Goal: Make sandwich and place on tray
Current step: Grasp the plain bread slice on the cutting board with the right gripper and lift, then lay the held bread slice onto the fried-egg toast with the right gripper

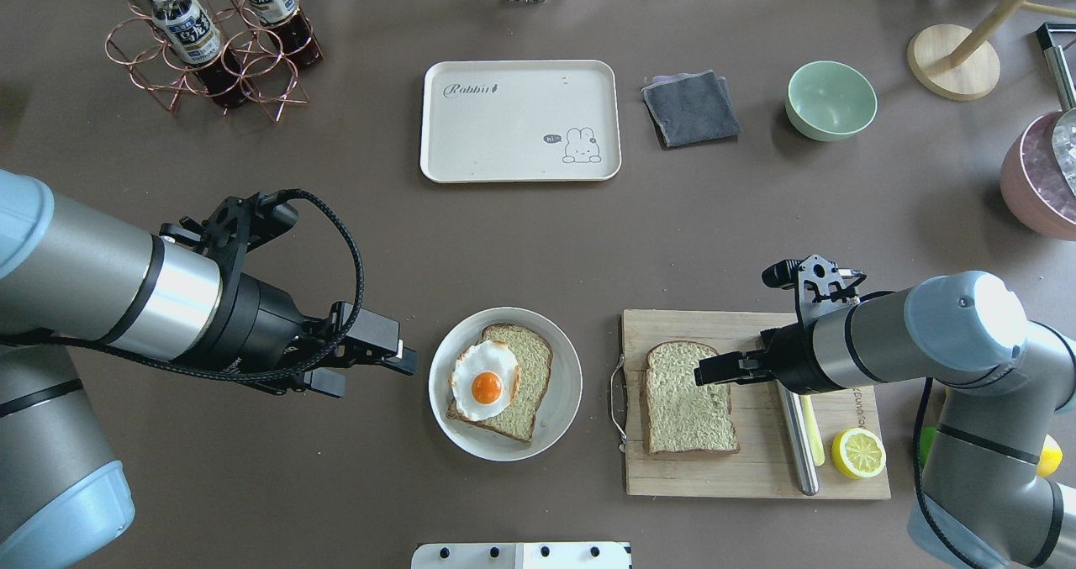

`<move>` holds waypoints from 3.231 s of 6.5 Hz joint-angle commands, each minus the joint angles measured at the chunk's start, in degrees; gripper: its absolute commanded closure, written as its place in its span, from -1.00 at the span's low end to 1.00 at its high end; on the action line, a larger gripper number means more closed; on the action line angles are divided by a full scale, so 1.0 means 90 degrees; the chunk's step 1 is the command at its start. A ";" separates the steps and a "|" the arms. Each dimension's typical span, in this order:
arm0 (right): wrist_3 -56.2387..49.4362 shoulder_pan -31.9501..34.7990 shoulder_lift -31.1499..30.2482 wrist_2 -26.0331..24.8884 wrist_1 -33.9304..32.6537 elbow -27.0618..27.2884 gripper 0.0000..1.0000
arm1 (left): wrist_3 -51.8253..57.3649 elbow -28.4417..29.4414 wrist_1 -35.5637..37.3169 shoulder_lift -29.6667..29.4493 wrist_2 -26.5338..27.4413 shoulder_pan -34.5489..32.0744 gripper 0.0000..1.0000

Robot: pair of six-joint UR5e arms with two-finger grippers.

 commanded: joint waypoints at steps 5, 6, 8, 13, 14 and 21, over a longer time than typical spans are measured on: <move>0.0005 -0.0575 -0.0209 -0.0833 0.0002 -0.0025 0.76 | -0.0010 0.0002 0.0000 0.0009 0.0000 0.0002 -0.95; 0.0005 -0.0575 -0.0209 -0.0842 0.0002 -0.0025 1.00 | -0.0010 0.0011 0.0000 0.0009 0.0000 0.0002 -0.95; 0.0073 -0.0566 -0.0218 -0.0842 0.0002 -0.0005 1.00 | -0.0010 0.0021 0.0000 0.0019 0.0019 0.0002 -0.95; 0.0434 0.0039 -0.0209 -0.0024 0.1041 0.0249 1.00 | -0.0010 0.0041 0.0010 0.0019 0.0029 -0.0057 -0.95; 0.0812 0.0040 -0.0064 -0.0022 0.1434 0.0239 1.00 | -0.0010 0.0050 0.0010 0.0009 0.0029 -0.0057 -0.95; 0.2873 -0.0905 0.1762 -0.1571 0.1157 -0.0582 1.00 | 0.0000 0.0109 0.0000 0.0009 0.0029 -0.0086 -0.95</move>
